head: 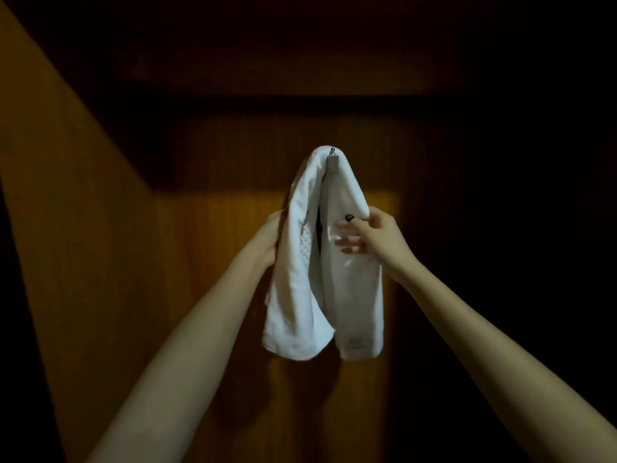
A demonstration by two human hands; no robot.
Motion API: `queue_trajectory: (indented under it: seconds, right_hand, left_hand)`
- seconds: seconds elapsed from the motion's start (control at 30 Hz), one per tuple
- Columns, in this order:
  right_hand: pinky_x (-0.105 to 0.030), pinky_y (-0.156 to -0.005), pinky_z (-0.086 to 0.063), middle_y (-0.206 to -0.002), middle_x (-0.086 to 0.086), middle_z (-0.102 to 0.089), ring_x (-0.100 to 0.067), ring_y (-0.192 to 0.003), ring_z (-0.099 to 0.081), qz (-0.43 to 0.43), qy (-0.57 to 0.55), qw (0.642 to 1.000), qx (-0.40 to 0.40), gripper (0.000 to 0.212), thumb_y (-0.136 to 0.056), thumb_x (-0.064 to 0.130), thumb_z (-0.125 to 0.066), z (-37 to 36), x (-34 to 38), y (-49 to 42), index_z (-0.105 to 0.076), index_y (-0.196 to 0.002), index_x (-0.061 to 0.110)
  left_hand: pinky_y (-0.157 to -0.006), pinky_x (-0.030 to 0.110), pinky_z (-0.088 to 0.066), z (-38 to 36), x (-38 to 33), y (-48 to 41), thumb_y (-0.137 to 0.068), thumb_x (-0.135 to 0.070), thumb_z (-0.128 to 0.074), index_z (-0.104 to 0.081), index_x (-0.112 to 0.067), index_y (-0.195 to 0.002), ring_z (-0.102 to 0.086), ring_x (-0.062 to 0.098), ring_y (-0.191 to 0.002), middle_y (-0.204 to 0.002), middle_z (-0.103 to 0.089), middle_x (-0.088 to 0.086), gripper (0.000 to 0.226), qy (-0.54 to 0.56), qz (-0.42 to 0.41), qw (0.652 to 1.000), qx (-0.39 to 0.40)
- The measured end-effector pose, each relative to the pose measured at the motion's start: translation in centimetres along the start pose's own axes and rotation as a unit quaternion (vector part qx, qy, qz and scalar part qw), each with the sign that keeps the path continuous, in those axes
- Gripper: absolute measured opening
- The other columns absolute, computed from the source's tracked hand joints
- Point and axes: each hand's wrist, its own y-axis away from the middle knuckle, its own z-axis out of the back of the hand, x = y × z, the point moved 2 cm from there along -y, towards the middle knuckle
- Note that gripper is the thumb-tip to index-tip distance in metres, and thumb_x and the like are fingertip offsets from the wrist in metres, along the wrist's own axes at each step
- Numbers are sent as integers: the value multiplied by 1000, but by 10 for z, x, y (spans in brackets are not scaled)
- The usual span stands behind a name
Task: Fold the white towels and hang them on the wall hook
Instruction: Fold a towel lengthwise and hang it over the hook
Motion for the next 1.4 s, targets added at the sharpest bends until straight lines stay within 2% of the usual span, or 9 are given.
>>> queue_trajectory:
  seconds: [0.17,0.3,0.37,0.5,0.6,0.8,1.07,1.17,1.4]
  right_hand:
    - [-34,-52,-45,-74,0,-64,-17,-62,-60,105,302,943,-97,24,-93,35,-58,9,2,10,-68,-106,17]
    - [-29,-62,-34,-77,2,-50,-14,-74,-48,149,323,930,-92,20,-93,35,-57,3,10,1,-48,-75,37]
    - [-34,-60,-37,-73,-1,-52,-16,-69,-49,159,297,936,-97,23,-94,31,-58,-3,15,-7,-49,-72,29]
    - [-36,-56,-34,-66,-5,-49,-18,-60,-45,178,274,936,-130,27,-92,20,-58,-9,25,-21,-46,-69,12]
    - [-36,-58,-37,-68,-5,-51,-20,-62,-48,186,283,929,-147,22,-90,17,-57,-7,30,-30,-51,-71,10]
    - [-38,-63,-43,-75,-7,-55,-21,-69,-51,220,309,911,-165,16,-91,17,-54,-6,37,-35,-54,-76,11]
    - [-48,-75,-52,-94,-11,-63,-25,-84,-61,189,289,931,-114,22,-90,21,-61,-9,19,-16,-59,-104,4]
    - [-48,-77,-53,-98,-9,-63,-24,-87,-61,154,281,943,-94,23,-86,18,-64,-10,-7,5,-58,-104,5]
    - [-44,-74,-52,-97,-9,-59,-25,-88,-58,43,316,945,-77,22,-82,17,-63,-12,-68,46,-58,-100,6]
  left_hand:
    - [-72,19,-51,-4,10,12,-98,-36,-45,-60,-26,-108,-65,13,-97,-103,-68,-6,20,-162,-156,972,-62]
    - [-85,12,-47,-18,-4,23,-95,-43,-51,-45,-21,-137,-52,4,-114,-130,-51,-10,48,-250,-295,918,-92]
    - [-94,20,-45,-30,-15,24,-91,-40,-56,-41,-22,-140,-49,10,-122,-140,-47,-3,55,-300,-348,881,-111]
    - [-69,25,-47,-46,-36,23,-86,-21,-49,-58,-20,-120,-62,17,-92,-99,-67,-3,35,-392,-384,822,-152]
    - [-45,23,-25,-41,-36,21,-88,-13,-44,-63,-13,-91,-45,16,-49,-55,-43,-11,19,-424,-399,789,-194]
    - [-47,26,-32,-28,-23,23,-95,-10,-43,-58,-15,-127,-48,18,-52,-70,-57,3,36,-481,-405,751,-204]
    - [-51,30,-35,-33,13,43,-92,-21,-57,-57,-3,-100,-56,27,-62,-71,-55,5,20,-458,-341,795,-206]
    - [-67,41,-51,-28,47,52,-89,-21,-60,-57,-1,-96,-62,34,-79,-87,-65,15,21,-467,-262,823,-191]
    - [-65,32,-41,-20,111,75,-83,-23,-68,-61,4,-89,-60,34,-89,-94,-64,19,28,-445,-131,867,-180]
